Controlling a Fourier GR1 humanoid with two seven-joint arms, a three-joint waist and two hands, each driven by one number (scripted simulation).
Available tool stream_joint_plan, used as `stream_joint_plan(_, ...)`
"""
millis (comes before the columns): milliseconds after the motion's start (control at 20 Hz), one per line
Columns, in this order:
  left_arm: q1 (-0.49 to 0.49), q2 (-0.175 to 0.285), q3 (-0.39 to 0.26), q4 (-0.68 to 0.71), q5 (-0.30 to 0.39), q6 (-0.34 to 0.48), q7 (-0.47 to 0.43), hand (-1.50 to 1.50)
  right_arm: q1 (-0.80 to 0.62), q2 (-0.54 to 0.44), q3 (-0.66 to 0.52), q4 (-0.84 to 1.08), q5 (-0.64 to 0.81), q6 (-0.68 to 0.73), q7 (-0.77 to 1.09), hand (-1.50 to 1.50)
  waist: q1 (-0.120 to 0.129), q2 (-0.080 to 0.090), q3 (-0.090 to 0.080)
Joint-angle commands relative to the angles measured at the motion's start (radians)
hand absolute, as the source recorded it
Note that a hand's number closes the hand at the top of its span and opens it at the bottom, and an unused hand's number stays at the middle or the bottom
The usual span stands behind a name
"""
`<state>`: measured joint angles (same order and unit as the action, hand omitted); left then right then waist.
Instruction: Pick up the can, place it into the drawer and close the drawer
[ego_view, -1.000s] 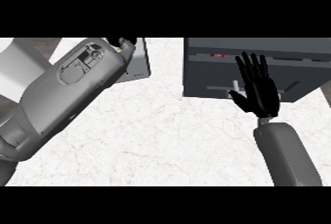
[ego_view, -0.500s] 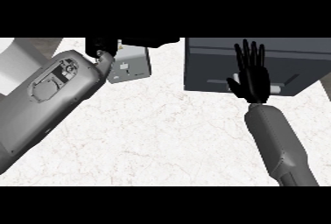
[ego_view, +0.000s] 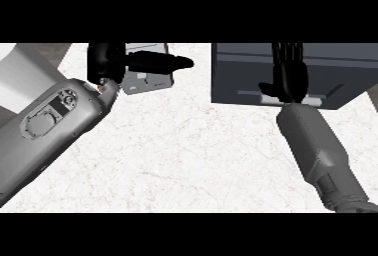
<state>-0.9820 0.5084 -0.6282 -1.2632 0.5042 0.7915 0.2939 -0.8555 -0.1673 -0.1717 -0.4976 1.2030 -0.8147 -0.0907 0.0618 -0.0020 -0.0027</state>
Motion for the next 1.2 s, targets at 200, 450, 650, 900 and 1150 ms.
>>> stream_joint_plan(200, 0.054, 0.040, 0.024, -0.073, -0.011, -0.028, 0.011, -1.50, -0.248, -0.047, -0.040, 0.197, 0.008, 0.101, 0.043, -1.50, 0.033, 0.028, 0.005)
stream_joint_plan(450, 0.119, 0.025, 0.015, -0.100, -0.033, -0.020, -0.033, -1.50, -0.272, -0.066, -0.064, 0.243, -0.005, 0.081, 0.024, -1.50, 0.050, 0.040, 0.005)
stream_joint_plan(650, 0.163, 0.042, 0.006, -0.143, -0.044, -0.028, -0.034, -1.50, -0.286, -0.053, -0.088, 0.248, -0.040, 0.088, -0.042, -1.50, 0.059, 0.037, 0.006)
stream_joint_plan(900, 0.171, 0.049, 0.042, -0.135, -0.030, -0.049, -0.040, -1.50, -0.300, 0.011, -0.191, 0.203, -0.182, 0.110, -0.182, -1.50, 0.039, 0.032, 0.008)
stream_joint_plan(1150, 0.199, 0.044, 0.046, -0.132, -0.043, -0.041, -0.059, -1.50, -0.313, 0.045, -0.292, 0.188, -0.304, 0.167, -0.266, -1.50, 0.022, 0.026, 0.008)
